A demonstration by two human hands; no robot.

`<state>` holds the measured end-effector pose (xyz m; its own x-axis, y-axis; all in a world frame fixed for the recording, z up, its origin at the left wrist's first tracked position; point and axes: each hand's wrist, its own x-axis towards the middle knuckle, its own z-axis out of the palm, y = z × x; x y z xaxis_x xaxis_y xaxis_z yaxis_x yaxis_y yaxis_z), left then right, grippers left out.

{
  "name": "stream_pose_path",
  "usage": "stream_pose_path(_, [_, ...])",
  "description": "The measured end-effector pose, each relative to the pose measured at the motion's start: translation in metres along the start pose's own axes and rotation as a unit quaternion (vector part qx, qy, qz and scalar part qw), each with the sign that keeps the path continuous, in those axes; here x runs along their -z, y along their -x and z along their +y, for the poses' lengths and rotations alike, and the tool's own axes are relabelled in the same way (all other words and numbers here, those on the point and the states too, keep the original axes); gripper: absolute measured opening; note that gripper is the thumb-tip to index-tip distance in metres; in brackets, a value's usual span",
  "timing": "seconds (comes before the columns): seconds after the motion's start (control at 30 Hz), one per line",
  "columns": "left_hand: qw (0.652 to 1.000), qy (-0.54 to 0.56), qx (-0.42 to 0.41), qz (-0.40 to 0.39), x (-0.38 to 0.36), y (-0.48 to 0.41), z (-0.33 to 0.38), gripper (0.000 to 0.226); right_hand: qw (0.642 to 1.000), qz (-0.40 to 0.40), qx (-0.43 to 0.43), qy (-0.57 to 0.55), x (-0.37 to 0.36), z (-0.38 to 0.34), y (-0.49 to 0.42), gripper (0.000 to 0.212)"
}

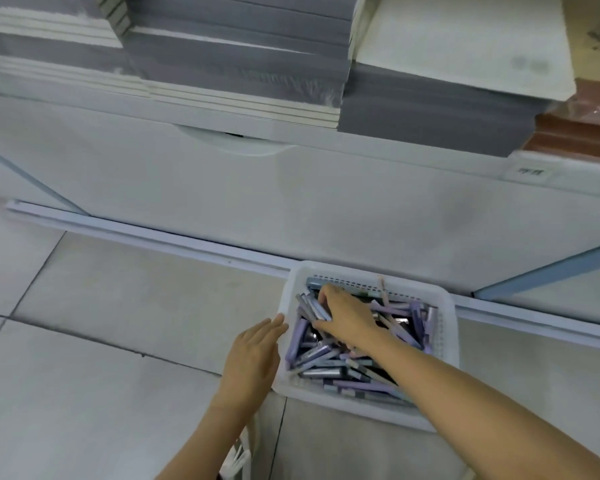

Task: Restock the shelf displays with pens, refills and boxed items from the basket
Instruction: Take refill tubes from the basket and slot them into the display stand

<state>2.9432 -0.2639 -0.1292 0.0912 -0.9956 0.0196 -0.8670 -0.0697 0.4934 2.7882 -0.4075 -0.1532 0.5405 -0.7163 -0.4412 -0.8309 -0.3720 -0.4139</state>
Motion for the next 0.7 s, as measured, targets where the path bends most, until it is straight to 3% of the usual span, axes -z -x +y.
stream_pose_path(0.2, [1.0, 0.014, 0.005, -0.011, 0.001, 0.001, 0.0, 0.048, 0.999, -0.033, 0.002, 0.023, 0.001, 0.001, -0.003, 0.026])
stream_pose_path(0.33, [0.999, 0.031, 0.027, -0.006, 0.003, -0.004, 0.001, 0.035, 0.994, -0.024, -0.028, -0.107, 0.006, 0.006, -0.001, 0.017])
stream_pose_path(0.43, [0.989, 0.109, 0.095, 0.014, 0.003, -0.016, 0.014, 0.024, 0.976, -0.022, -0.026, -0.216, 0.012, 0.013, 0.008, 0.016])
stream_pose_path(0.5, [0.961, 0.211, 0.176, 0.015, 0.002, -0.031, 0.029, 0.022, 0.965, -0.042, 0.004, -0.26, 0.018, 0.017, 0.015, 0.002])
stream_pose_path(0.6, [0.899, 0.35, 0.26, -0.031, -0.005, -0.054, 0.051, 0.017, 0.948, -0.096, 0.044, -0.299, 0.025, 0.016, 0.028, 0.007])
stream_pose_path(0.7, [0.869, 0.395, 0.297, -0.028, -0.013, -0.062, 0.058, 0.025, 0.945, -0.121, 0.054, -0.298, 0.029, 0.014, 0.035, 0.013])
